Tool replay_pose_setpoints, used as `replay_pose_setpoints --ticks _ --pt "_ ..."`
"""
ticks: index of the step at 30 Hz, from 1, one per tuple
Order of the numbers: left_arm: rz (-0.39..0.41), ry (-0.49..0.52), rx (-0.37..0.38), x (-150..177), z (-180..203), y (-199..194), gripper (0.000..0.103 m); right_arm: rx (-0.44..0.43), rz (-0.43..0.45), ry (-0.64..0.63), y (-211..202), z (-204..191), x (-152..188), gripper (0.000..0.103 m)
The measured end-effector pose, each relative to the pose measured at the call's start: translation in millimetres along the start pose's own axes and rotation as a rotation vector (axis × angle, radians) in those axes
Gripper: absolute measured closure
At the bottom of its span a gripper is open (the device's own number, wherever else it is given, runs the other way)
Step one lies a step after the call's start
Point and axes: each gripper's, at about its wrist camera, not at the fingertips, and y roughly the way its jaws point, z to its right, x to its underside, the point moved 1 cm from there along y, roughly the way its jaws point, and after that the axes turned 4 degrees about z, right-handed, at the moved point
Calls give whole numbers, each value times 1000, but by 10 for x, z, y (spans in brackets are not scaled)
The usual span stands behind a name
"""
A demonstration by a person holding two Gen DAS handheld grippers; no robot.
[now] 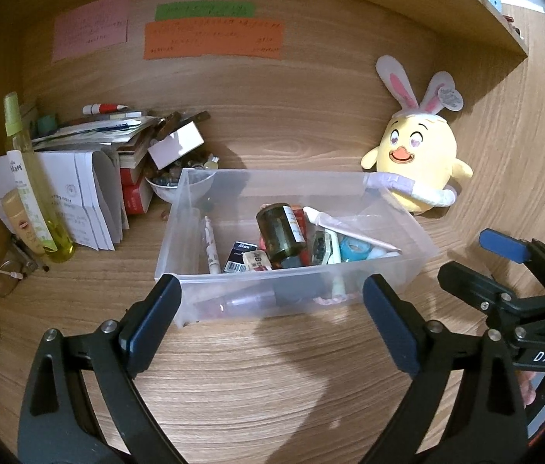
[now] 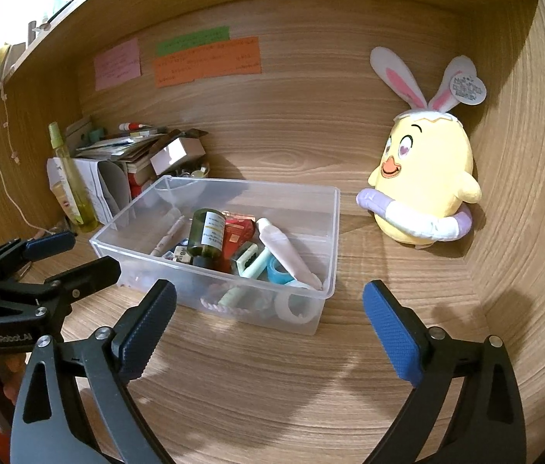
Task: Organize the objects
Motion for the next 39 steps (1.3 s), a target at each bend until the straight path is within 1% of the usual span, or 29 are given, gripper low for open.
replay_pose_setpoints --ticks 33,39 --pt "-10 -17 -9 44 -32 31 7 2 -1 0 -2 -9 -7 6" --pt "-7 -6 -10 42 -18 15 7 3 0 0 0 -9 -3 6"
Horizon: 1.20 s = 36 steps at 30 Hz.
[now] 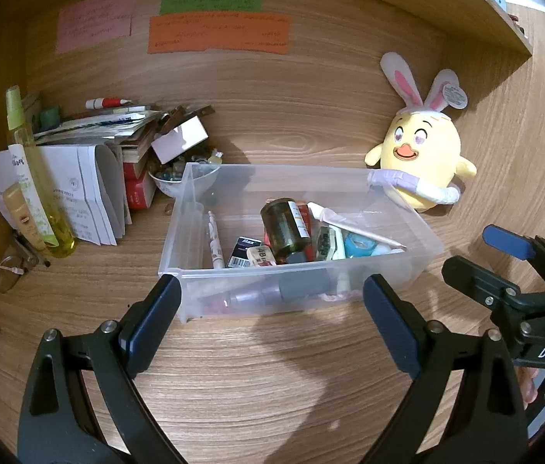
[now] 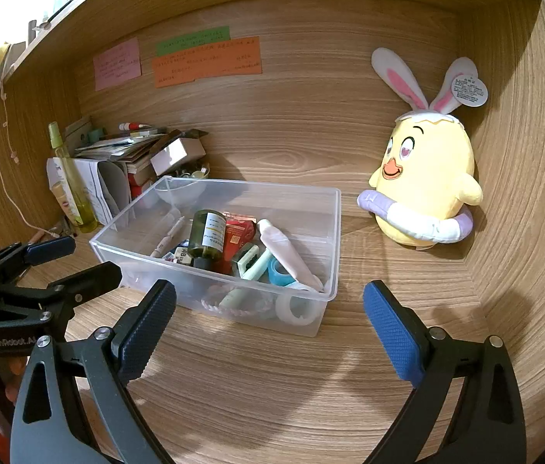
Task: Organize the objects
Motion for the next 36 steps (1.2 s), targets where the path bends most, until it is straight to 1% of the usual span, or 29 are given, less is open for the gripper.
replay_pose_setpoints --ticks 12,21,23,29,36 --pt "3 10 -2 -13 22 -7 7 0 1 -5 15 -18 -18 6" --pt "-7 -31 1 -12 -52 27 7 -7 -7 11 52 23 -9 6" --pt "-21 -39 11 -4 -62 53 7 -10 -8 13 62 34 -8 6" --pt "-30 -61 22 8 -100 78 7 -16 -11 14 85 38 -4 6" --pt "-21 -41 16 2 -77 75 7 -17 -17 22 105 35 6 6"
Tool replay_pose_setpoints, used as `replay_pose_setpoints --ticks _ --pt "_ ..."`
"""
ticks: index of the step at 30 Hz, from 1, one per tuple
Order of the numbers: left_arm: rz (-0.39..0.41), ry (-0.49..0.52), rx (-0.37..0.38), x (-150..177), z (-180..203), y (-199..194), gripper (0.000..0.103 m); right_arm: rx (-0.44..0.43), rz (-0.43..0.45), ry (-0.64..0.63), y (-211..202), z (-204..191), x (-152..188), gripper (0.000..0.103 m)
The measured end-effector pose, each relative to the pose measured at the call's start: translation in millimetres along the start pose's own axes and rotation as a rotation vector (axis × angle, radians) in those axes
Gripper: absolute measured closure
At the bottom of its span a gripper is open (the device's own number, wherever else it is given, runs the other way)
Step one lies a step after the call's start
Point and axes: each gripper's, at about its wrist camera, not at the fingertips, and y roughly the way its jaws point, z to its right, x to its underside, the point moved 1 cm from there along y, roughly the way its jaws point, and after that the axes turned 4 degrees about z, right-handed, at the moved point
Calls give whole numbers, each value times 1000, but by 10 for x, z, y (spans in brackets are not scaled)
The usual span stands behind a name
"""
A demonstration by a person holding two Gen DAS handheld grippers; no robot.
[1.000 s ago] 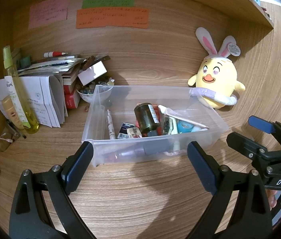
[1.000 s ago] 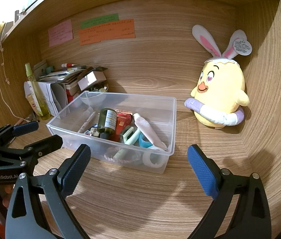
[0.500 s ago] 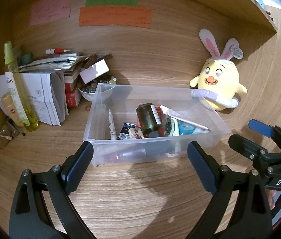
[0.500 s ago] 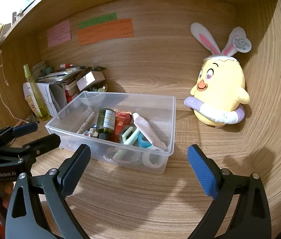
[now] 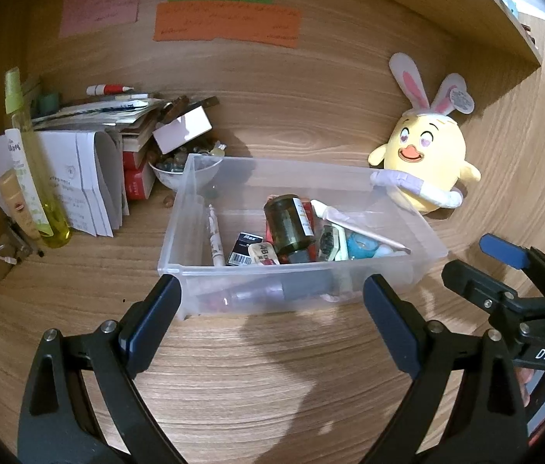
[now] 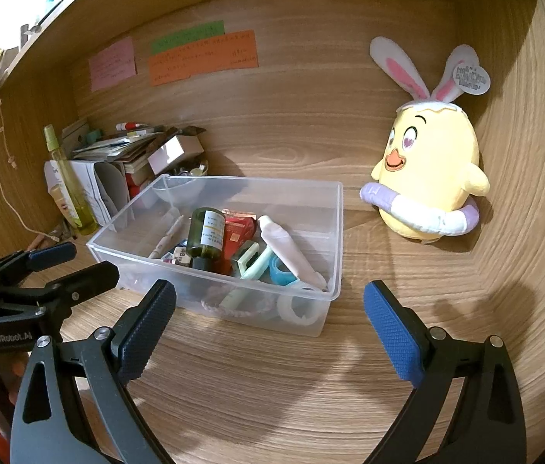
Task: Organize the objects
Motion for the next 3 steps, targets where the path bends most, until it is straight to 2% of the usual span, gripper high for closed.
replay_pose_setpoints --ticks 3 --pt "-1 6 6 -3 8 1 7 -2 -2 0 14 5 1 6"
